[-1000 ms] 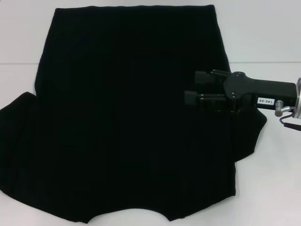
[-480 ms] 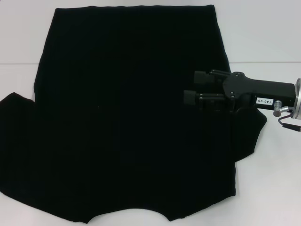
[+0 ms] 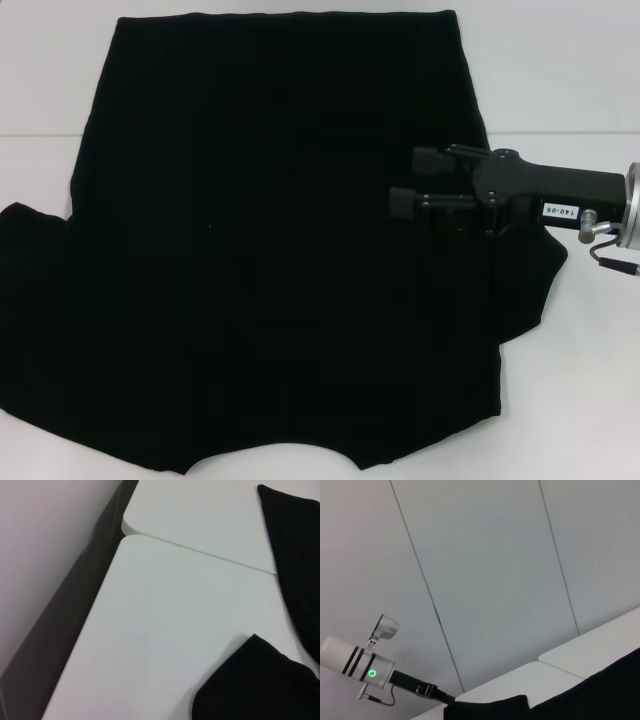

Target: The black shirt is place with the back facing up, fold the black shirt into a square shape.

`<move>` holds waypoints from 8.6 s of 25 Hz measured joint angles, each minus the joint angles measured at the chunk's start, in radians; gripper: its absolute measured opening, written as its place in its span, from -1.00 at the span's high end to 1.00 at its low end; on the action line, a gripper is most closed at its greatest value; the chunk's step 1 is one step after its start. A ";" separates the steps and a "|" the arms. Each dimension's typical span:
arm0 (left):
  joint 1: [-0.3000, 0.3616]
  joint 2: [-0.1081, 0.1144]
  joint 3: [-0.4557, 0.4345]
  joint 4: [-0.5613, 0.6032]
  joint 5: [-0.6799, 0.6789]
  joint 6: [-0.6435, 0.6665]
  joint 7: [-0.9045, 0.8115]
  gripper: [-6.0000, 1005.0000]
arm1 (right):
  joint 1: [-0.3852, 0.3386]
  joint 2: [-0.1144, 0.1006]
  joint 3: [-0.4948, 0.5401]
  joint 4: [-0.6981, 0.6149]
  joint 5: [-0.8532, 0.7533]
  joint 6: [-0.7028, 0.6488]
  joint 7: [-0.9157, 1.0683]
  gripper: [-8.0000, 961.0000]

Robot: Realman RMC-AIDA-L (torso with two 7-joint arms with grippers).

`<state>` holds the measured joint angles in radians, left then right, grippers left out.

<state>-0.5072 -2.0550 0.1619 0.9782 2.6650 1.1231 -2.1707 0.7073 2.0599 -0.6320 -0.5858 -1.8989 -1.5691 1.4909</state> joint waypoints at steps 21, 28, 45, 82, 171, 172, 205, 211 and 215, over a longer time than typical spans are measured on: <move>-0.053 -0.052 0.228 -0.010 -0.380 0.262 0.152 0.99 | -0.018 -0.001 0.006 0.001 0.004 0.001 -0.006 -0.97; -0.056 -0.076 0.381 -0.081 -0.457 0.309 0.234 0.99 | -0.024 -0.002 0.015 0.001 0.005 0.002 -0.001 -0.97; -0.036 -0.051 0.352 -0.181 -0.677 0.486 0.623 0.04 | -0.034 -0.090 0.062 0.002 -0.016 0.113 0.406 -0.97; -0.033 -0.088 0.577 -0.234 -0.654 0.518 0.970 -0.86 | 0.033 -0.142 0.000 0.170 -0.517 0.393 0.962 -0.62; -0.029 -0.103 0.548 -0.237 -0.685 0.519 0.933 -0.86 | 0.117 -0.115 -0.124 0.001 -0.517 0.323 0.933 0.81; -0.029 -0.102 0.548 -0.237 -0.686 0.519 0.933 -0.86 | 0.125 -0.112 -0.126 0.004 -0.517 0.325 0.934 0.81; -0.022 -0.100 0.536 -0.244 -0.694 0.515 0.940 -0.86 | 0.071 -0.117 -0.212 0.004 -0.526 0.349 1.088 -0.64; -0.022 -0.101 0.536 -0.244 -0.694 0.515 0.942 -0.86 | 0.062 -0.117 -0.208 0.046 -0.522 0.348 1.089 -0.72; -0.024 -0.100 0.536 -0.244 -0.694 0.515 0.942 -0.87 | 0.066 -0.109 -0.197 0.059 -0.522 0.363 1.089 -0.72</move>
<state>-0.5313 -2.1553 0.6984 0.7347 1.9712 1.6382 -1.2287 0.7734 1.9505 -0.8293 -0.5266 -2.4205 -1.2057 2.5802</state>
